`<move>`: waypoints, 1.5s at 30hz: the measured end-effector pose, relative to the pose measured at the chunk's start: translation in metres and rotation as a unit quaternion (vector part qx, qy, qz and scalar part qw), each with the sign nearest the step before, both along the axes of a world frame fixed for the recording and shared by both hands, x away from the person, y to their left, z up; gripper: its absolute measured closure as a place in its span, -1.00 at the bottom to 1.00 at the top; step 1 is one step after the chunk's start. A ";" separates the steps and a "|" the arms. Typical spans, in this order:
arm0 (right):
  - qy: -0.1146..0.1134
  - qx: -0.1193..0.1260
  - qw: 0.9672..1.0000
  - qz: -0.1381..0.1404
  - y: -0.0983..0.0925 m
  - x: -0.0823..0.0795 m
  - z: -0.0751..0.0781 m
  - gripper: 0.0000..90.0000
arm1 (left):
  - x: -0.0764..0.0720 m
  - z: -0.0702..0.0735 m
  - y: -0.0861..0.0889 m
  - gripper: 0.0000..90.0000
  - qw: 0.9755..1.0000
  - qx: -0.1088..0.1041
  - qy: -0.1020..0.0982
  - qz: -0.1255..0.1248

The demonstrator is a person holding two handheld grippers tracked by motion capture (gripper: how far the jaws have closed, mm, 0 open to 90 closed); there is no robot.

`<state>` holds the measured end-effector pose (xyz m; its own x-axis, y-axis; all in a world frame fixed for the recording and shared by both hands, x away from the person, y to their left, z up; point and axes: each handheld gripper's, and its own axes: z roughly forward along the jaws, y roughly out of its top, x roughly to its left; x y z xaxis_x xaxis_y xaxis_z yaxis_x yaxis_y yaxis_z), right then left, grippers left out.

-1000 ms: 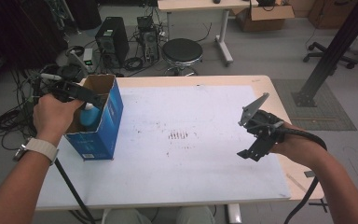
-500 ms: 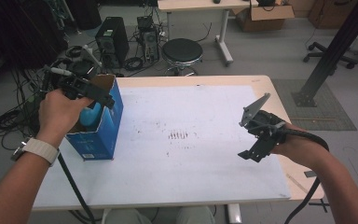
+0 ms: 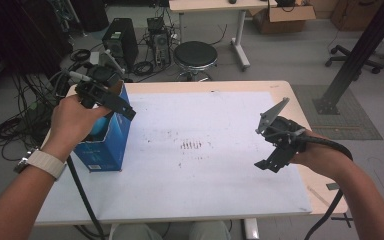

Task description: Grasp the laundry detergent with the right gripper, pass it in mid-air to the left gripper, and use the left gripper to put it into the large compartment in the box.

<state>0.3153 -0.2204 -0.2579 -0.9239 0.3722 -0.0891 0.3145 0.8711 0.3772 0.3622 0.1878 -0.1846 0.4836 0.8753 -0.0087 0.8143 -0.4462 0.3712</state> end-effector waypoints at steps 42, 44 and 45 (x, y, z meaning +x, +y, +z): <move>0.009 -0.004 1.000 0.015 0.029 0.019 0.004 -0.84 | -0.033 -0.012 -0.100 -0.80 0.955 0.067 0.003 -0.288; 0.008 -0.004 1.000 0.016 0.030 0.021 0.005 -0.84 | -0.034 -0.014 -0.104 -0.80 0.951 0.070 0.005 -0.300; 0.008 -0.004 1.000 0.015 0.030 0.021 0.005 -0.84 | -0.034 -0.016 -0.105 -0.80 0.950 0.073 0.007 -0.304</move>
<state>0.3368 -0.1905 -0.2531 -0.9359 0.3438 -0.0763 0.2945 0.8829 0.3656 0.3278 0.0827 -0.2002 0.9011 0.4260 0.0804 0.3937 -0.8818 0.2598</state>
